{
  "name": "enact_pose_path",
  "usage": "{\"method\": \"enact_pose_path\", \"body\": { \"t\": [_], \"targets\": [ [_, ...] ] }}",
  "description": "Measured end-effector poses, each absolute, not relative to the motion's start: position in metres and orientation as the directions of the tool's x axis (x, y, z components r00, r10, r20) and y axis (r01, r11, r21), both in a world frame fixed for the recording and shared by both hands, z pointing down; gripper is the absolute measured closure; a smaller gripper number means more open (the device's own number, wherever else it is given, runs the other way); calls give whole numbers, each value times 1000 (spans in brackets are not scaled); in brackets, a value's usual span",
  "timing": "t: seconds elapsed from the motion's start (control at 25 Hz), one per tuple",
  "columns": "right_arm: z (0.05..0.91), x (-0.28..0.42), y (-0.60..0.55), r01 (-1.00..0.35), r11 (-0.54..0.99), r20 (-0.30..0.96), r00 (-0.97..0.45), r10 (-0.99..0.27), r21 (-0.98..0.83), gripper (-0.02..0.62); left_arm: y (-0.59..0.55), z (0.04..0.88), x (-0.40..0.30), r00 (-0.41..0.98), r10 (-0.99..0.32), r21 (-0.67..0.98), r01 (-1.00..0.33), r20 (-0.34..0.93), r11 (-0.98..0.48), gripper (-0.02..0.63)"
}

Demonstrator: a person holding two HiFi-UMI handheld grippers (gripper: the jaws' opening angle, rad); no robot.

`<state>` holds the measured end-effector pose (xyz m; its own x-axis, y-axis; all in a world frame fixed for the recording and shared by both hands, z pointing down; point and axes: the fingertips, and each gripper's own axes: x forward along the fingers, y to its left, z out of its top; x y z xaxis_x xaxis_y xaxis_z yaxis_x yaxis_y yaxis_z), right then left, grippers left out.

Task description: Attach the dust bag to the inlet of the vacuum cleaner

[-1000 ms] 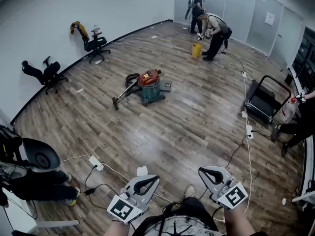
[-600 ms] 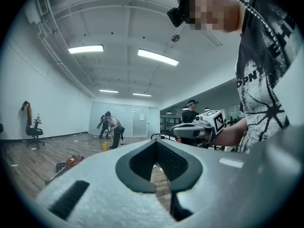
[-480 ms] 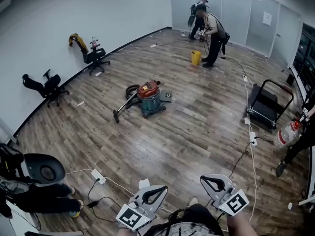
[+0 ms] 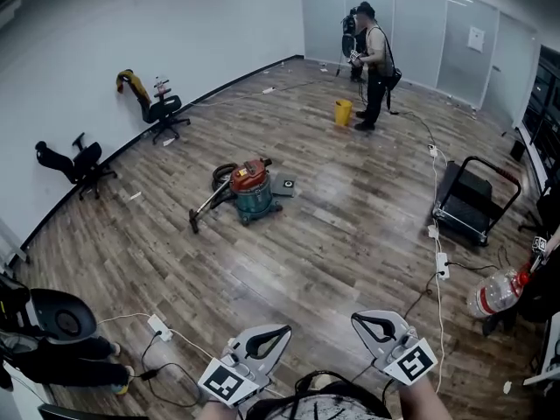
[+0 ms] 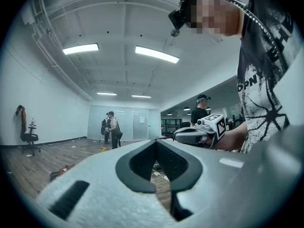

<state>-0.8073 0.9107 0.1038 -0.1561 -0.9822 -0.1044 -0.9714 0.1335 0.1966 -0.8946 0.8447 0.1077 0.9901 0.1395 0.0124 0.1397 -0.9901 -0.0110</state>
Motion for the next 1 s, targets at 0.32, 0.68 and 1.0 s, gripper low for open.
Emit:
{"method": "enact_pose_path", "body": {
  "t": [0.32, 0.68, 1.0],
  "targets": [
    [128, -720, 936, -979, 116, -75, -130, -989, 167, 591, 865, 104, -794, 982, 181, -17, 180, -60, -983, 606],
    [141, -690, 946, -987, 101, -96, -113, -989, 127, 591, 878, 115, -763, 979, 205, -16, 205, -14, -979, 606],
    [142, -668, 933, -988, 70, -89, -82, -993, 136, 591, 861, 117, -736, 971, 237, -5, 237, -15, -971, 606]
  ]
}}
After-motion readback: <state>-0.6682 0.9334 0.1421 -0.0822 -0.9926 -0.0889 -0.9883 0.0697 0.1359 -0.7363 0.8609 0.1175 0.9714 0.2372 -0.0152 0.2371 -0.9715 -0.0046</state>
